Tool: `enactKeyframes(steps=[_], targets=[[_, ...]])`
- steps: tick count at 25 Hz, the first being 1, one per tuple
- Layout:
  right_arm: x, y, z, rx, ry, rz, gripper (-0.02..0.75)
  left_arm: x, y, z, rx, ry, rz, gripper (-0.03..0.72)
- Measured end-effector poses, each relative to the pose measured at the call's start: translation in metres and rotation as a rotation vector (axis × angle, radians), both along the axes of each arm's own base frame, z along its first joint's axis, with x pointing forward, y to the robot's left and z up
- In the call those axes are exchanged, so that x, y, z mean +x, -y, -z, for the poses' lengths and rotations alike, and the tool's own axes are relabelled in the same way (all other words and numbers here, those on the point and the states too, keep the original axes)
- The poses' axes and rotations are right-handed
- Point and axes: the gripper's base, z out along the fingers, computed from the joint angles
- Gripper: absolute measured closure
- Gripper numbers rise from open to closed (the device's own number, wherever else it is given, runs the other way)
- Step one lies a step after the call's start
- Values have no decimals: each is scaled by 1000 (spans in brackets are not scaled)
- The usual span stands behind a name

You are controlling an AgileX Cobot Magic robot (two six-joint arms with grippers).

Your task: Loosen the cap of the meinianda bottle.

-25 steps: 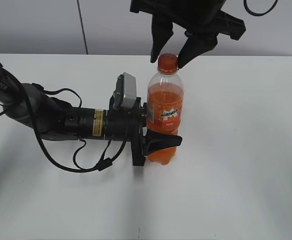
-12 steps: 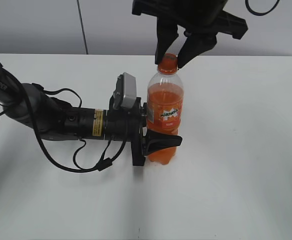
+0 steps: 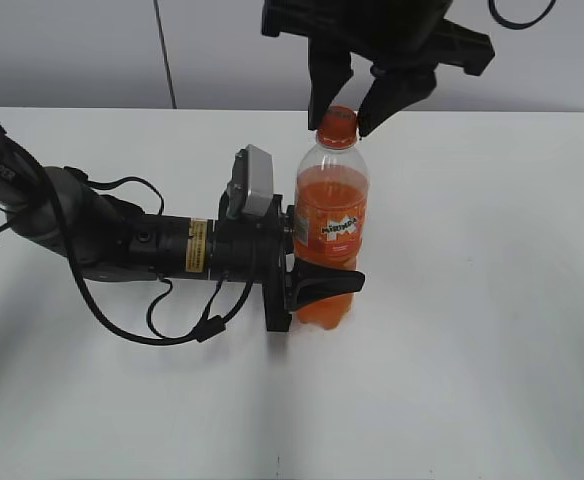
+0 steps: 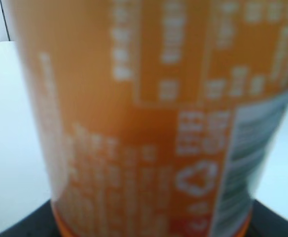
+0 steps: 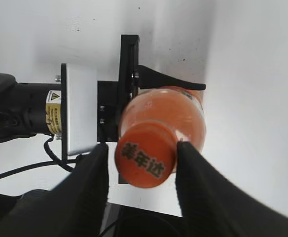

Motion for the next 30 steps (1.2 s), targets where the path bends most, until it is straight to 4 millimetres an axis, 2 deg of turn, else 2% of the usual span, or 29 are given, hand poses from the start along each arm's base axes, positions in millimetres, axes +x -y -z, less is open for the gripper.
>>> enactKeyframes(steps=[17, 23, 30], targets=[[0, -2, 3, -40, 22, -16, 403, 0, 0, 0, 0, 0, -1, 294], [0, -3, 4, -37, 21, -15, 458, 0, 0, 0, 0, 0, -2, 294], [0, -3, 4, -44, 30, -48, 460, 0, 0, 0, 0, 0, -2, 297]])
